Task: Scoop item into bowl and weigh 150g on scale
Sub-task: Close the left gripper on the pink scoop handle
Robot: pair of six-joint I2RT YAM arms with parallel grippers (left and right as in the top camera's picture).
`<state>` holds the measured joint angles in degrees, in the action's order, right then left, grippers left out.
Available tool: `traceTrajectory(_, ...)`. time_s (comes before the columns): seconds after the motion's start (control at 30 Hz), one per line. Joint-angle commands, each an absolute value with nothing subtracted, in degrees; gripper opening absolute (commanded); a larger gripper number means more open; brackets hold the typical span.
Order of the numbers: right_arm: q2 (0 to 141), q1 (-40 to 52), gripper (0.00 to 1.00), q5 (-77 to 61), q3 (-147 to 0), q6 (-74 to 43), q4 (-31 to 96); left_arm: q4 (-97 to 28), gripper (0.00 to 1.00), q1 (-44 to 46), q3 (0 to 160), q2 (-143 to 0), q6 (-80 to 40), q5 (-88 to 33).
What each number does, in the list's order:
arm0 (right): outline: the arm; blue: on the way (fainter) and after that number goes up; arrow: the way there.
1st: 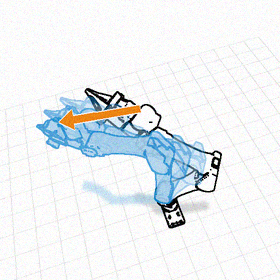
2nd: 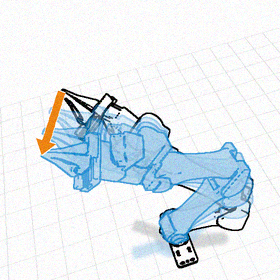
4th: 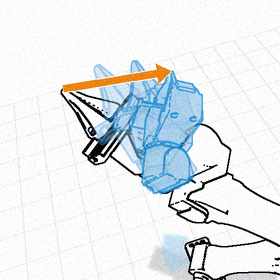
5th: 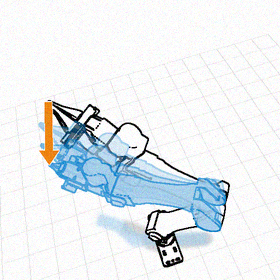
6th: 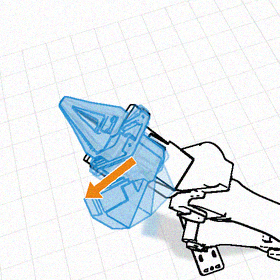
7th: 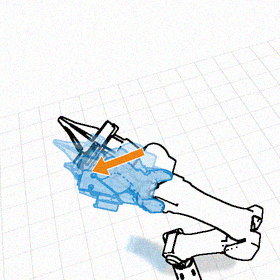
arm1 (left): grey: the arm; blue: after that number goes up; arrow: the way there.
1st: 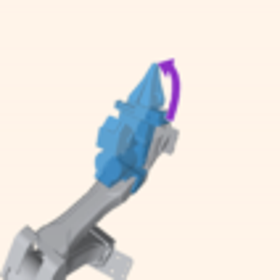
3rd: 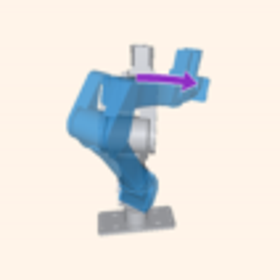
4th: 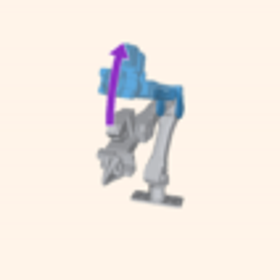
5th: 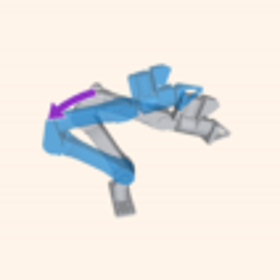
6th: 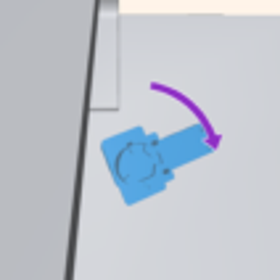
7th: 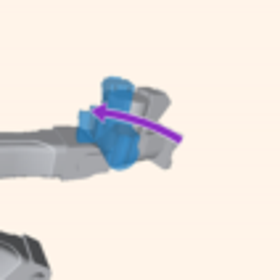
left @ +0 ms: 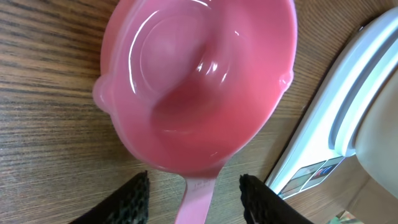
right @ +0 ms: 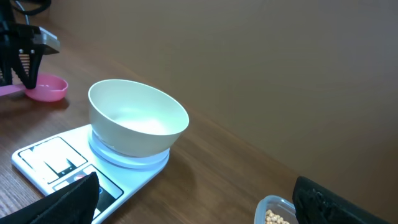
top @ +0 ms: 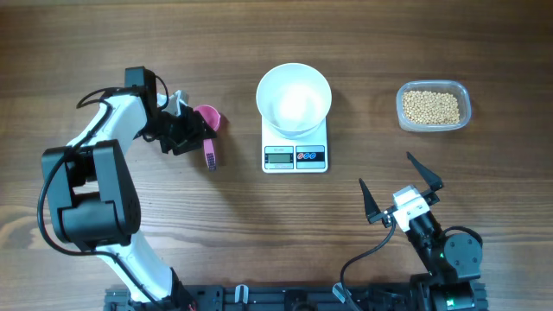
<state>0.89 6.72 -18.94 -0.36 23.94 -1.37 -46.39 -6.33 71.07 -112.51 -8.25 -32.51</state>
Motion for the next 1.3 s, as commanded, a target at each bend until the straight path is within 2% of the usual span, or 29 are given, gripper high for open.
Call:
traceTrajectory(0.0,0.58,6.94,1.0,-18.44,-0.3,24.43,-1.61,-46.0,0.54,-6.13,70.32,-113.49,-8.38,-33.63)
traceTrajectory(0.8,0.58,6.94,1.0,-18.44,-0.3,24.43,-1.61,-44.45,0.56,-6.11,68.36,-113.6,-9.45,-33.63)
traceTrajectory(1.27,0.58,6.94,1.0,-18.44,-0.3,24.43,-1.61,-43.24,0.36,-6.13,68.36,-113.6,-9.47,-33.67)
